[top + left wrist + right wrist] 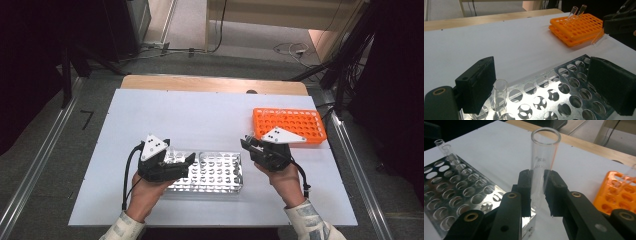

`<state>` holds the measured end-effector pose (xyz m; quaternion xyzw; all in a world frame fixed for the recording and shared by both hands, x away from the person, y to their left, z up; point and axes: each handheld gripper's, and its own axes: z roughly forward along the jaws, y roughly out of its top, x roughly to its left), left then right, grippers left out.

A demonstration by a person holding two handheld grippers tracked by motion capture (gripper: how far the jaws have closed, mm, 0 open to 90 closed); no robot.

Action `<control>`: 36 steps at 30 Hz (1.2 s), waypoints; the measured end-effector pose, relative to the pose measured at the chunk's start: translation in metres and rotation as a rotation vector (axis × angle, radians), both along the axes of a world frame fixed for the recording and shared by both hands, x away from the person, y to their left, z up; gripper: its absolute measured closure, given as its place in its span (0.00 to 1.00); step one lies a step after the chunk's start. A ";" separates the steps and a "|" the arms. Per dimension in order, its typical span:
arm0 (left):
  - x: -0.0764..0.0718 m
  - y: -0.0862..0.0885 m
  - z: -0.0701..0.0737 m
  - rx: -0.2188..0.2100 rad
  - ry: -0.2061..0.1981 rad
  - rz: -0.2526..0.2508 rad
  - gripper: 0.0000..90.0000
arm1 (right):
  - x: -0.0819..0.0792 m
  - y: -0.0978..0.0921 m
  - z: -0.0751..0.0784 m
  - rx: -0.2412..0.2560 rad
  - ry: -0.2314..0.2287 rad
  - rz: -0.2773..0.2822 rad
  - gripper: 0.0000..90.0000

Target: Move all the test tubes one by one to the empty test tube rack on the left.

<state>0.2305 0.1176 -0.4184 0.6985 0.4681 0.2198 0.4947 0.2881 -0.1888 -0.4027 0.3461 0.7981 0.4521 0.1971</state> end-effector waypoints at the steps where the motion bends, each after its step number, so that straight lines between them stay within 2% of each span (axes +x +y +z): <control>1: 0.000 -0.001 0.000 -0.002 -0.004 -0.001 0.09 | -0.001 0.003 0.000 0.001 0.003 0.008 0.81; 12: -0.004 -0.007 0.002 0.003 -0.014 -0.032 0.11 | -0.012 0.029 -0.003 -0.009 0.010 0.089 0.81; 16: -0.007 -0.013 0.006 -0.008 -0.023 -0.062 0.13 | -0.017 0.038 -0.003 -0.008 0.010 0.123 0.81; 22: -0.014 -0.024 0.014 -0.029 -0.058 -0.115 0.17 | -0.024 0.054 -0.004 -0.025 0.015 0.173 0.81; 26: -0.018 -0.028 0.016 -0.029 -0.072 -0.143 0.22 | -0.027 0.063 -0.007 -0.039 0.025 0.202 0.81; 36: -0.022 -0.031 0.020 -0.048 -0.105 -0.173 0.50 | -0.036 0.082 -0.006 -0.035 0.026 0.260 0.81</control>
